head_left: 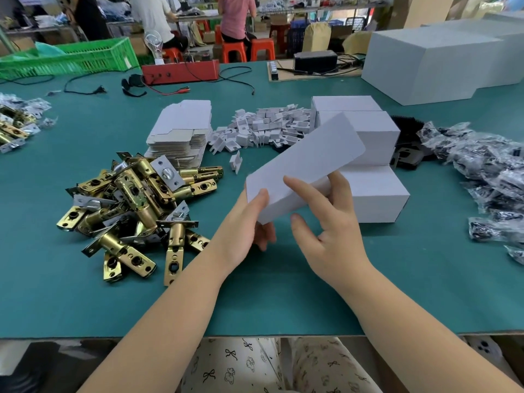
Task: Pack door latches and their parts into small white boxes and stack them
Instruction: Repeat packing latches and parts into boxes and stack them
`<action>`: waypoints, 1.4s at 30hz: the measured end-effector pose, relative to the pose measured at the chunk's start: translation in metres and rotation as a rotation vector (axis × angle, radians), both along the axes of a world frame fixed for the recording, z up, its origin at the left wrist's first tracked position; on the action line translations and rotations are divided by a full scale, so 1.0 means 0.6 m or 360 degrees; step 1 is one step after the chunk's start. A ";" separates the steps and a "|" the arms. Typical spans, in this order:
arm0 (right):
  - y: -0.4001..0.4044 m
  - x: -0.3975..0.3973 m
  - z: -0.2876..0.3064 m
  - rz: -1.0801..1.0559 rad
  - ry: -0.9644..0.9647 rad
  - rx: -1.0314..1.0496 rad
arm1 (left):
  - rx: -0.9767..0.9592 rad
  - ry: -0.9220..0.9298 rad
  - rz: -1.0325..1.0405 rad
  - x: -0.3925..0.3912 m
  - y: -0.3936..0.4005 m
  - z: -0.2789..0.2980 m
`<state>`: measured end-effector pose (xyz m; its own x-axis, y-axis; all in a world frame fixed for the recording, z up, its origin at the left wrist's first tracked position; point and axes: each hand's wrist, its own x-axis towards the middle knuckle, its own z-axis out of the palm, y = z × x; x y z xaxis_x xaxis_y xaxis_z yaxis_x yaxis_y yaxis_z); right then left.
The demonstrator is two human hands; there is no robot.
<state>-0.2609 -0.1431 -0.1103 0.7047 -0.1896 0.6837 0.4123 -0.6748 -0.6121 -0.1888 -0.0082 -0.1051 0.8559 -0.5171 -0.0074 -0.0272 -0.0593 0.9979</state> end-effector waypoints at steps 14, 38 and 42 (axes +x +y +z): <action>0.001 0.001 0.010 -0.0014 -0.0340 0.0539 | -0.0432 0.0851 0.0127 0.016 -0.004 0.005; -0.010 0.005 0.018 -0.0093 0.0050 0.0135 | -0.0508 -0.0282 0.0226 -0.003 -0.002 0.010; -0.002 0.007 0.011 0.0186 0.0115 -0.0057 | -0.0676 -0.0100 0.0084 0.003 -0.001 0.009</action>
<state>-0.2566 -0.1441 -0.1039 0.7683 -0.0794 0.6352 0.4452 -0.6468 -0.6193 -0.1867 -0.0086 -0.0995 0.8732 -0.4187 0.2495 -0.0965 0.3532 0.9305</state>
